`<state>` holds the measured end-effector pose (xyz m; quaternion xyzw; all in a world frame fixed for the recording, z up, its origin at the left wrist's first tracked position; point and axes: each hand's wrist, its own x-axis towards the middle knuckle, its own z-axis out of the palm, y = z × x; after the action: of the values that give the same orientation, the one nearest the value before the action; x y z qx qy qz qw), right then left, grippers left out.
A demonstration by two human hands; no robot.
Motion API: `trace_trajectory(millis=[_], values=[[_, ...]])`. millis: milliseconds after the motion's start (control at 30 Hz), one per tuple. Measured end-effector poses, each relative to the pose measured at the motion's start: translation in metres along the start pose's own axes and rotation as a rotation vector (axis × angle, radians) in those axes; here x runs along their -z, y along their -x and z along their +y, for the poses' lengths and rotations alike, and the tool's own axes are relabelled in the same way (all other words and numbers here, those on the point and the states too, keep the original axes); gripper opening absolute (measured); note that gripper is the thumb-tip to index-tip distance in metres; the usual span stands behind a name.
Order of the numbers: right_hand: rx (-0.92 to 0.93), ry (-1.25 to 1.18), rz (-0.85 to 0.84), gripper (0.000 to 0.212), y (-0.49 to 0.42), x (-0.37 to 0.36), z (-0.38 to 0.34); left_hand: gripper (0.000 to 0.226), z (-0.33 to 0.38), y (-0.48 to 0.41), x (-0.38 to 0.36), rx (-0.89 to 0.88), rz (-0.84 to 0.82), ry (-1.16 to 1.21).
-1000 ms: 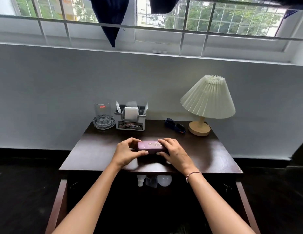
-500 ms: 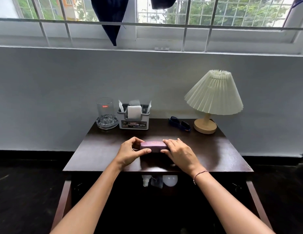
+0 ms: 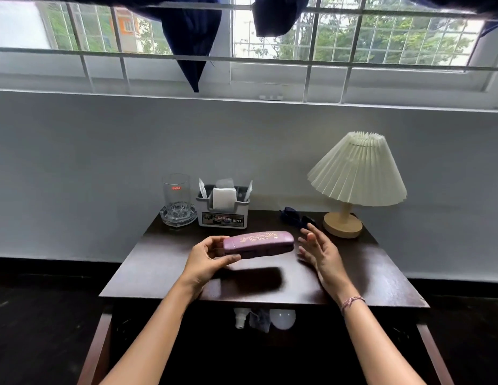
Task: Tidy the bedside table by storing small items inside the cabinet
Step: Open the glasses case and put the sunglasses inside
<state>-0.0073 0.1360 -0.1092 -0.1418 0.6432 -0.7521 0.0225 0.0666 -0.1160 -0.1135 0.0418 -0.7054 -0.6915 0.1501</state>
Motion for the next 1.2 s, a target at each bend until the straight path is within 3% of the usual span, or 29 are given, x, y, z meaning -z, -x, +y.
trace_trajectory(millis=[100,167,467,800,1200], values=[[-0.033,0.02,-0.134,0.057,-0.002,0.005,0.006,0.046,-0.001,0.002,0.0,0.007,0.002,0.027],[-0.034,0.054,-0.174,0.048,-0.003,0.006,0.009,0.047,0.0,0.003,0.0,0.013,-0.007,0.036],[-0.03,0.025,-0.192,0.048,-0.006,0.007,0.008,0.053,0.0,0.001,-0.002,-0.001,-0.012,-0.007],[-0.046,-0.035,-0.316,0.065,-0.014,0.013,0.016,0.053,0.003,0.003,0.0,0.007,-0.015,0.067],[-0.011,0.032,-0.174,0.053,-0.006,0.006,0.009,0.051,0.002,0.0,0.004,0.055,-0.053,0.133]])
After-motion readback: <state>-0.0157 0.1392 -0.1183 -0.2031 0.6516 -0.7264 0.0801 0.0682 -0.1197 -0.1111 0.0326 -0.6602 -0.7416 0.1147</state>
